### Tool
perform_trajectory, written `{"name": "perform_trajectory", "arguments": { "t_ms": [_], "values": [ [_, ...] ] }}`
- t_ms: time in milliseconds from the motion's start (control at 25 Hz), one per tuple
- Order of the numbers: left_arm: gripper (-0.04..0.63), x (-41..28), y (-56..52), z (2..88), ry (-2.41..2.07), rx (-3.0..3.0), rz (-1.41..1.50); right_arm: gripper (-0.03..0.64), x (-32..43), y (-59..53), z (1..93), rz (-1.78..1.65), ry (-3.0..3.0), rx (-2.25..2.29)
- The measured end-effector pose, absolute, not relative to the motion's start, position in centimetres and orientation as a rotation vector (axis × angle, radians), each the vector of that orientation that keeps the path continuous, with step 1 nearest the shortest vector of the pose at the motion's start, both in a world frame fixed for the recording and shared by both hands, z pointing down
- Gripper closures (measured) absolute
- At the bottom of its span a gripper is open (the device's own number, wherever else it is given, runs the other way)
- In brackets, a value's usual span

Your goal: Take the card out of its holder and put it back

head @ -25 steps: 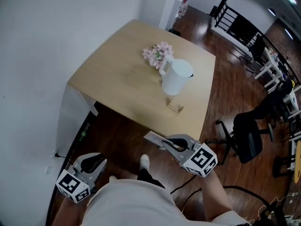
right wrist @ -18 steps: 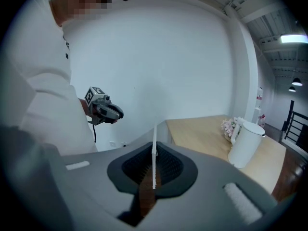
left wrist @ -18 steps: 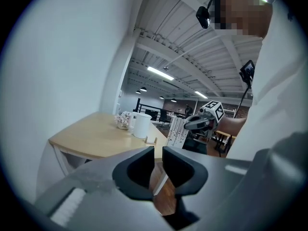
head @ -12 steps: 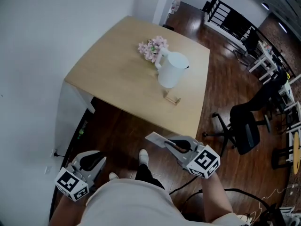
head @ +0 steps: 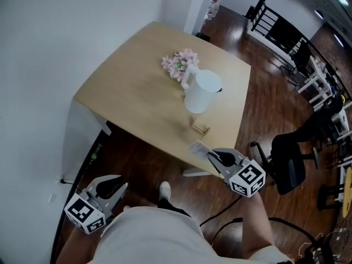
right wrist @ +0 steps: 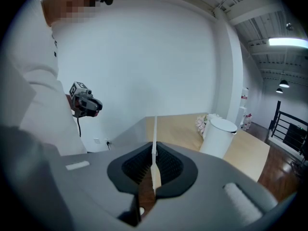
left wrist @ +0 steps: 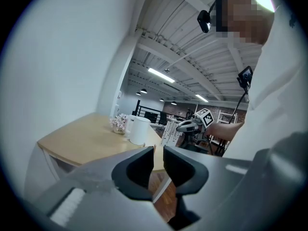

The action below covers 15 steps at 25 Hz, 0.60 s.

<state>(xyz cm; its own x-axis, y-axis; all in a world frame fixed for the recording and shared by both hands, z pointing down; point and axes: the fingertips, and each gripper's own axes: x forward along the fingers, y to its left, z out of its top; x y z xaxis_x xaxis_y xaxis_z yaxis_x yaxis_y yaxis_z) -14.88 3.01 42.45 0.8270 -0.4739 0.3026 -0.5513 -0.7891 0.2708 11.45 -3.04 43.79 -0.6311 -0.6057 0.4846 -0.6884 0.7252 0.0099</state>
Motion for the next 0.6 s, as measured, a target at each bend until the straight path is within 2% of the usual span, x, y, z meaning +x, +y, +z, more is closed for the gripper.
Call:
{"name": "perform_trajectory", "arguments": {
  "t_ms": [600],
  "values": [
    [0.524,-8.0,-3.3,43.3,-0.902,2.611,0.327,0.595,20.4,-16.3,49.1,0.248,-2.434,0.972]
  ]
}}
